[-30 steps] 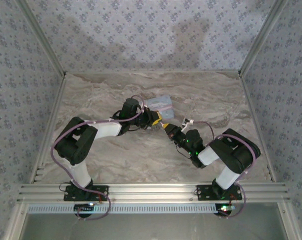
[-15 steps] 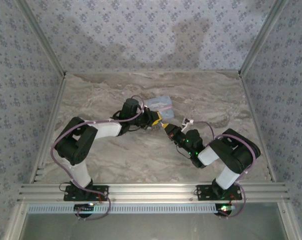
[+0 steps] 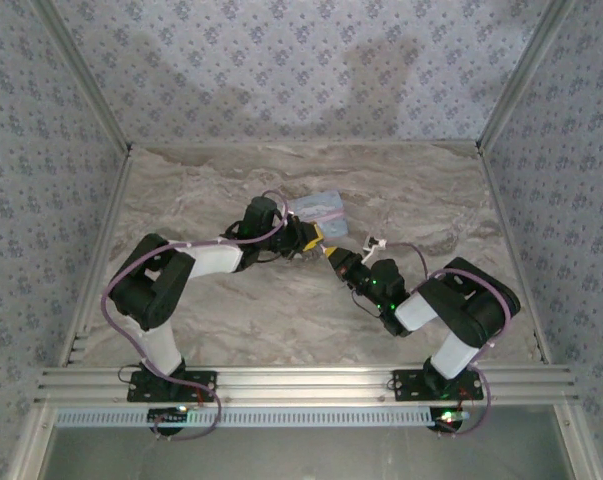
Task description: Unlock a padlock with a key
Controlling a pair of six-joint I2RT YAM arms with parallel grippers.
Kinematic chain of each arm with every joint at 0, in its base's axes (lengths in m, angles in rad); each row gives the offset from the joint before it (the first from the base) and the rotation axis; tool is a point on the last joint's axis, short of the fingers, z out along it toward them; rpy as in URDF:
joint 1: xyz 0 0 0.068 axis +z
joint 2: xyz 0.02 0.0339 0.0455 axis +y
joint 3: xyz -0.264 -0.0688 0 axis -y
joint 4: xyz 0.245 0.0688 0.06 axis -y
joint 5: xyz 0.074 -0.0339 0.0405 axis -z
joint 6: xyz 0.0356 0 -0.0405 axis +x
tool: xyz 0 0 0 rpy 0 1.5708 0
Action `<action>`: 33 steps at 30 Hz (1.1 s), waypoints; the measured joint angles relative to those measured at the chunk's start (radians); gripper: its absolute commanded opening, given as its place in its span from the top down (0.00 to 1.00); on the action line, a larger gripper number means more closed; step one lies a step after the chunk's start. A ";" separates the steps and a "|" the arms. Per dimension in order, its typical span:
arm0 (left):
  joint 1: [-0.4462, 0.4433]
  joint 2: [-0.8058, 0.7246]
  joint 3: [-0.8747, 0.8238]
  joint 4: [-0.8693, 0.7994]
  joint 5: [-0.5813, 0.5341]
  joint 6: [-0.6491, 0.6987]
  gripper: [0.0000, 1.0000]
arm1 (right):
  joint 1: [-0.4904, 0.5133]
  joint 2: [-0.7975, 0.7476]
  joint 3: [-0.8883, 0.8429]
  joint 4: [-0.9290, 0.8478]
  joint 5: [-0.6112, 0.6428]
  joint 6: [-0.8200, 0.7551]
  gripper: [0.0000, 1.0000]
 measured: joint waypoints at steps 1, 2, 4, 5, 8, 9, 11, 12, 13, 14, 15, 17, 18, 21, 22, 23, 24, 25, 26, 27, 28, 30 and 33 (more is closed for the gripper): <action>0.000 0.000 0.000 0.000 0.000 0.000 1.00 | 0.000 -0.003 0.000 0.000 0.000 0.000 1.00; 0.000 0.000 0.000 0.000 0.000 0.000 1.00 | 0.000 -0.006 0.000 0.000 0.000 0.000 1.00; 0.000 0.000 0.000 0.000 0.000 0.000 1.00 | 0.000 -0.011 0.000 0.000 0.000 0.000 1.00; 0.000 0.000 0.000 0.000 0.000 0.000 1.00 | 0.000 -0.012 0.000 0.000 0.000 0.000 1.00; 0.000 0.000 0.000 0.002 0.000 0.000 1.00 | 0.000 -0.014 0.000 0.000 0.000 0.000 1.00; 0.000 0.000 0.000 0.002 0.000 -0.001 1.00 | 0.000 -0.014 0.000 0.000 0.000 0.000 1.00; 0.000 0.000 0.000 0.005 0.000 -0.001 1.00 | 0.000 -0.014 0.000 0.000 0.000 0.000 1.00; 0.000 0.000 0.000 0.007 0.000 -0.003 1.00 | 0.000 -0.014 0.001 0.000 0.000 0.000 1.00; -0.001 0.000 0.000 0.008 0.000 -0.004 1.00 | 0.000 -0.014 0.002 0.000 0.000 0.000 1.00; -0.001 0.000 0.000 0.010 0.000 -0.005 1.00 | 0.000 -0.014 0.004 -0.001 0.000 0.000 1.00; -0.001 0.000 0.000 0.015 -0.001 -0.008 1.00 | 0.000 -0.014 0.006 -0.001 0.000 0.000 1.00; -0.001 0.000 0.000 0.024 -0.003 -0.011 1.00 | -0.001 -0.014 0.011 -0.003 0.000 0.000 1.00; -0.001 0.000 0.000 0.027 -0.005 -0.011 1.00 | -0.001 -0.014 0.014 -0.005 0.001 0.000 1.00; -0.001 0.000 0.000 0.033 -0.008 -0.014 1.00 | -0.005 -0.014 0.015 -0.006 0.003 0.000 1.00; -0.001 0.000 0.000 0.034 -0.008 -0.016 1.00 | -0.005 -0.014 0.015 -0.006 0.003 0.001 1.00; -0.001 0.000 0.000 0.035 -0.008 -0.017 1.00 | -0.005 -0.014 0.016 -0.007 0.003 0.003 1.00; -0.001 0.000 0.000 0.037 -0.008 -0.018 1.00 | -0.005 -0.015 0.017 -0.008 0.004 0.007 1.00; -0.001 0.000 0.000 0.038 -0.009 -0.019 1.00 | -0.005 -0.016 0.018 -0.008 0.007 0.008 1.00; -0.001 0.000 0.000 0.039 -0.010 -0.019 1.00 | -0.005 -0.016 0.018 -0.008 0.008 0.011 1.00; -0.001 0.000 0.000 0.040 -0.010 -0.019 1.00 | -0.005 -0.016 0.018 -0.008 0.010 0.015 1.00; -0.001 0.000 0.000 0.041 -0.011 -0.019 1.00 | -0.005 -0.016 0.018 -0.008 0.012 0.017 1.00; -0.001 0.000 0.000 0.042 -0.011 -0.019 1.00 | -0.005 -0.016 0.018 -0.010 0.019 0.018 1.00; -0.003 0.000 0.000 0.042 -0.008 -0.019 1.00 | -0.005 -0.016 0.018 -0.017 0.026 0.018 1.00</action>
